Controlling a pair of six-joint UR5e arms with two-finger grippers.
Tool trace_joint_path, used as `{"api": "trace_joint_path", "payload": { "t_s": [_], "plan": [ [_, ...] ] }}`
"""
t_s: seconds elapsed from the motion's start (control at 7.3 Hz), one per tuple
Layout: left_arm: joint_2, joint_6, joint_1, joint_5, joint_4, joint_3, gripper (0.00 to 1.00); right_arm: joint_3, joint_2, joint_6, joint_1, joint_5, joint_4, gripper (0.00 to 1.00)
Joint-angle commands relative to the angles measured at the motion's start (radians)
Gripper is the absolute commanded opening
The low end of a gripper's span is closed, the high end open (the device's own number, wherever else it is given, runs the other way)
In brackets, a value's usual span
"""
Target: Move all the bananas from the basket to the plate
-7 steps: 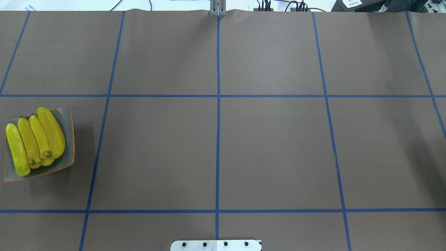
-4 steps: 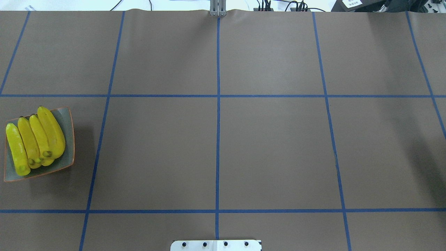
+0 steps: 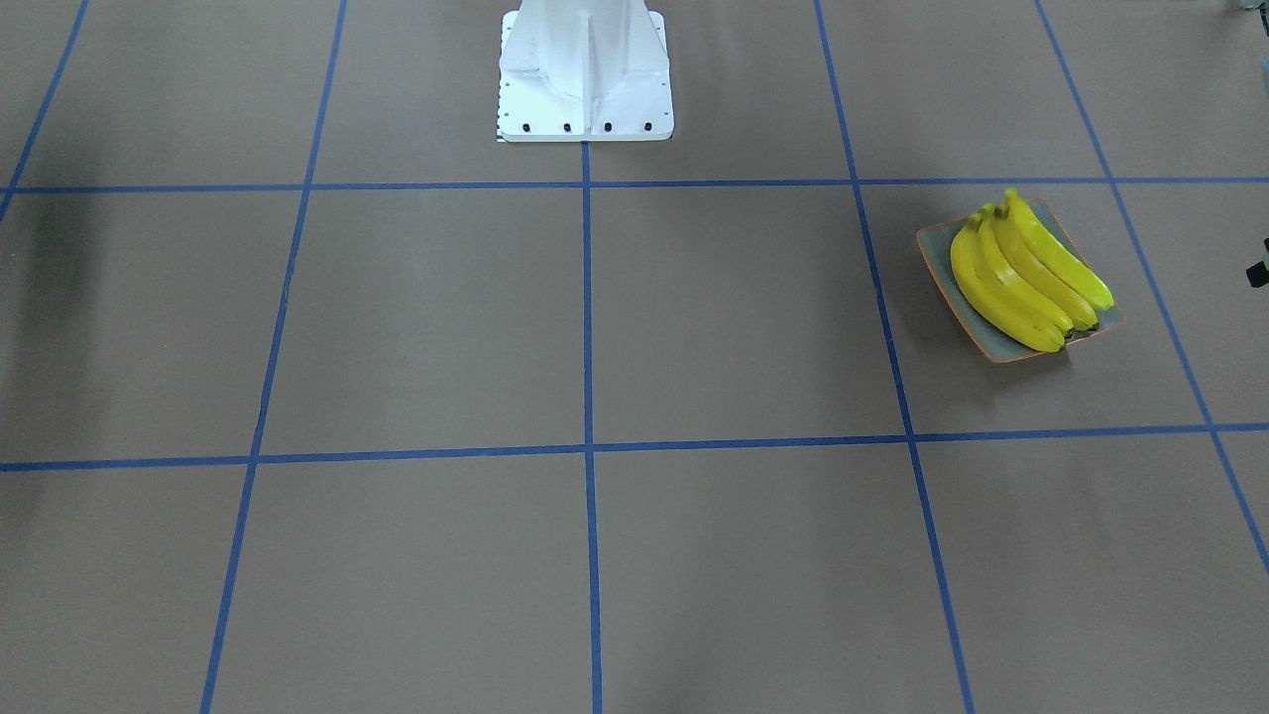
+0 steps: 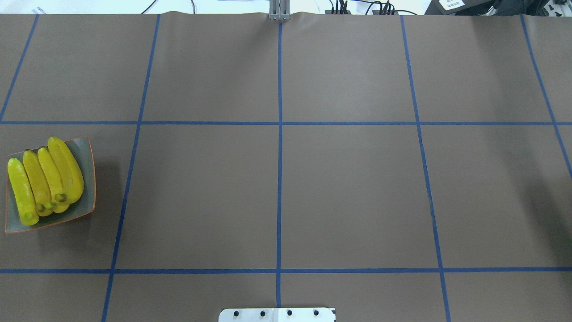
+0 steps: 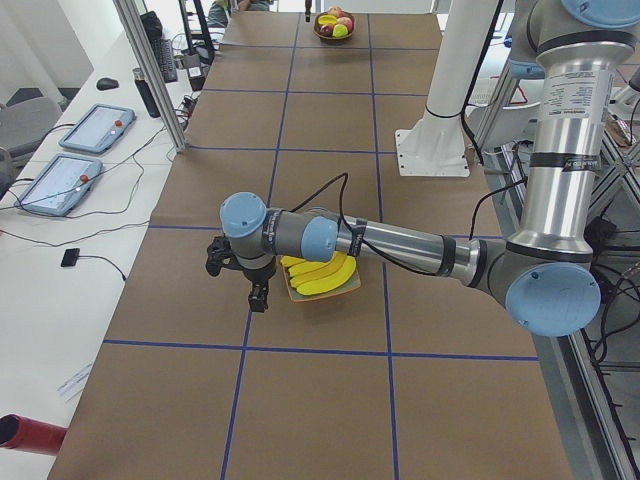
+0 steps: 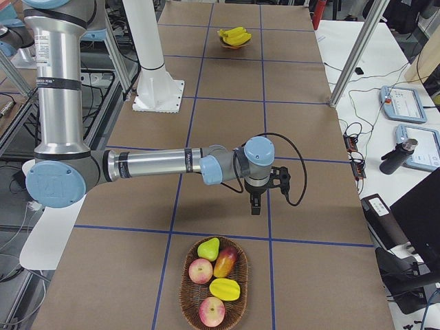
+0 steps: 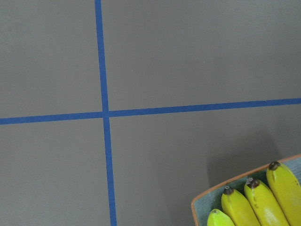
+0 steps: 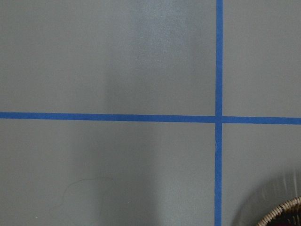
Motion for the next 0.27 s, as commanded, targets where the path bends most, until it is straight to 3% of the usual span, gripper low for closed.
{"api": "trace_joint_path", "payload": {
  "t_s": [0.0,0.14],
  "plan": [
    [-0.001,0.000,0.000,-0.001,-0.013,-0.005,1.00,0.000,-0.001,-0.001,0.000,0.002,-0.002,1.00],
    [0.001,-0.002,0.000,0.000,-0.024,-0.008,1.00,0.000,0.001,-0.001,0.000,0.002,-0.002,1.00]
  ]
}}
